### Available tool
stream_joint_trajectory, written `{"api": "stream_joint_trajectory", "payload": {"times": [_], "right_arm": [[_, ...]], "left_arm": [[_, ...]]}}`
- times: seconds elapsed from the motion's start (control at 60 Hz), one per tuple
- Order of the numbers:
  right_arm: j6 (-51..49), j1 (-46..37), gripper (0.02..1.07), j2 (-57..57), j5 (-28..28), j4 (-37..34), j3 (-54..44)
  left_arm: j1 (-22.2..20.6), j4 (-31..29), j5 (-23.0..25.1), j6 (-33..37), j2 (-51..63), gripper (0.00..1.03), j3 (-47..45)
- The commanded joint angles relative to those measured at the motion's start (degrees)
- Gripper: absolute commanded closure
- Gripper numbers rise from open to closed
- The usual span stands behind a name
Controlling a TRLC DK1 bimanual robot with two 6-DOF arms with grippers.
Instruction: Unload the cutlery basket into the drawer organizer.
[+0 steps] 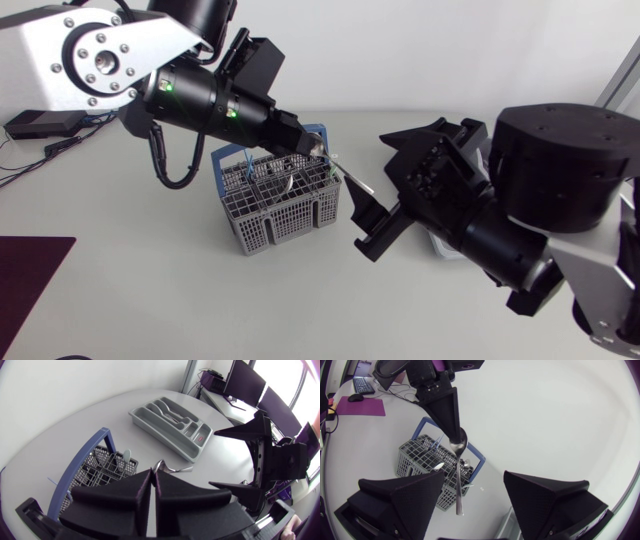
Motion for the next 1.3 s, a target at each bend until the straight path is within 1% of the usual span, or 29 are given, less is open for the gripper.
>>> {"api": "stream_joint_trajectory", "payload": {"times": [0.0,0.017,0.083,0.117,0.267,0.433,0.683,0.7,0.75,0.8,0.933,1.033,1.283], "right_arm": [[-1.4,0.7,0.22,2.3,0.0,2.3,-1.7],[-1.5,0.7,0.23,2.8,0.0,2.5,-1.7],[-1.9,0.7,0.29,4.1,-0.2,4.1,-1.8],[-2.4,0.7,0.30,4.7,-0.2,4.9,-1.9],[-2.7,0.2,0.31,5.9,-0.9,6.8,-2.5],[-3.6,0.1,0.45,7.5,-0.9,8.8,-2.7],[-4.6,-1.4,0.45,9.8,-1.5,10.8,-2.0],[-4.6,-1.6,0.46,9.8,-1.6,10.8,-2.0],[-4.6,-1.9,0.53,9.9,-1.8,10.9,-1.9],[-4.8,-2.0,0.57,9.9,-1.8,11.1,-1.9],[-5.1,-2.7,0.57,9.9,-2.1,11.4,-1.8],[-5.1,-2.8,0.65,10.3,-2.7,11.5,-1.9],[-5.2,-2.8,0.68,11.8,-2.7,11.5,-1.0]], "left_arm": [[-0.9,0.4,0.9,-2.1,0.5,0.95,2.2],[-1.1,0.6,0.9,-2.2,0.5,0.95,2.2],[-1.3,1.0,0.9,-2.2,0.5,0.95,2.2],[-1.3,1.3,1.0,-2.2,0.6,0.95,2.1],[-1.2,2.3,1.5,-2.2,0.9,0.95,1.7],[-1.1,3.8,1.9,-1.7,0.9,0.95,0.6],[-1.3,4.8,2.1,-1.2,1.7,0.95,-0.3],[-1.3,4.8,2.1,-1.2,1.8,0.95,-0.4],[-1.3,4.8,2.1,-1.2,2.0,0.95,-0.5],[-1.3,4.8,2.1,-1.2,2.1,0.95,-0.7],[-1.4,4.8,2.1,-1.1,2.2,0.95,-1.3],[-1.5,4.8,2.1,-0.8,2.1,0.95,-1.5],[-1.6,4.8,2.1,-0.6,2.3,0.95,-2.1]]}}
